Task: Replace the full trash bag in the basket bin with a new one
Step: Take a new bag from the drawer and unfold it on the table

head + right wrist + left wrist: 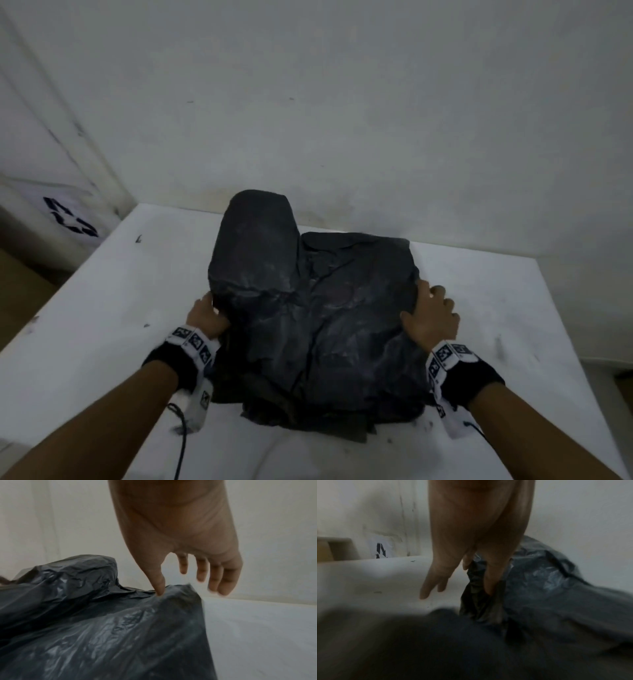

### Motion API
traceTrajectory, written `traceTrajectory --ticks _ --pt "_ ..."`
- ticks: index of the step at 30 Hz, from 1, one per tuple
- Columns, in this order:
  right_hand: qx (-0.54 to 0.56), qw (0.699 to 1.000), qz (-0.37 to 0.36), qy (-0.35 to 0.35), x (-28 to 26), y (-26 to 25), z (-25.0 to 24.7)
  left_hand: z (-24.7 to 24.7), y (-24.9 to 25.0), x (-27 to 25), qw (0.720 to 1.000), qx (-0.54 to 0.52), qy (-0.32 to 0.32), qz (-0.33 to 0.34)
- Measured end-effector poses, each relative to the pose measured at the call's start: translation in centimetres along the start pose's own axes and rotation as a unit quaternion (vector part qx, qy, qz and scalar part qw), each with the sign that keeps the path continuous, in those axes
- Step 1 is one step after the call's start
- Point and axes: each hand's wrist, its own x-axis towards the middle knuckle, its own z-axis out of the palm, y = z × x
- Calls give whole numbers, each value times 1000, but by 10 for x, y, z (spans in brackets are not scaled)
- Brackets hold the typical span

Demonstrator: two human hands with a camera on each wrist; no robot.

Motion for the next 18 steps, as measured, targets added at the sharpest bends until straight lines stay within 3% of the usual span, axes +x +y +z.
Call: traceTrajectory --ticks 3,5,7,9,10,11,13,15,18 --pt "-70 992 -97 28 -10 -19 12 6 23 -3 979 -31 184 83" --pt "-84 982 -167 -11 -16 -30 24 24 40 -12 952 8 251 175" --pt "-104 969 -215 -68 -21 -37 40 53 48 -19 925 86 216 302" --pt "-113 959 -220 -138 -26 -38 56 84 45 -22 886 204 103 405" --pt "-112 956 -202 -180 -27 -35 64 96 39 -23 861 282 35 422" --pt "-112 954 -174 -218 -29 -29 70 105 30 -23 836 357 -29 416" --pt "-123 950 -120 -260 -29 -11 77 112 9 -16 824 440 -114 337" --pt "-133 953 -77 -263 -32 11 76 107 -7 -12 836 478 -125 239" --pt "-141 959 -7 -245 -34 40 69 88 -27 -5 876 462 -91 99"
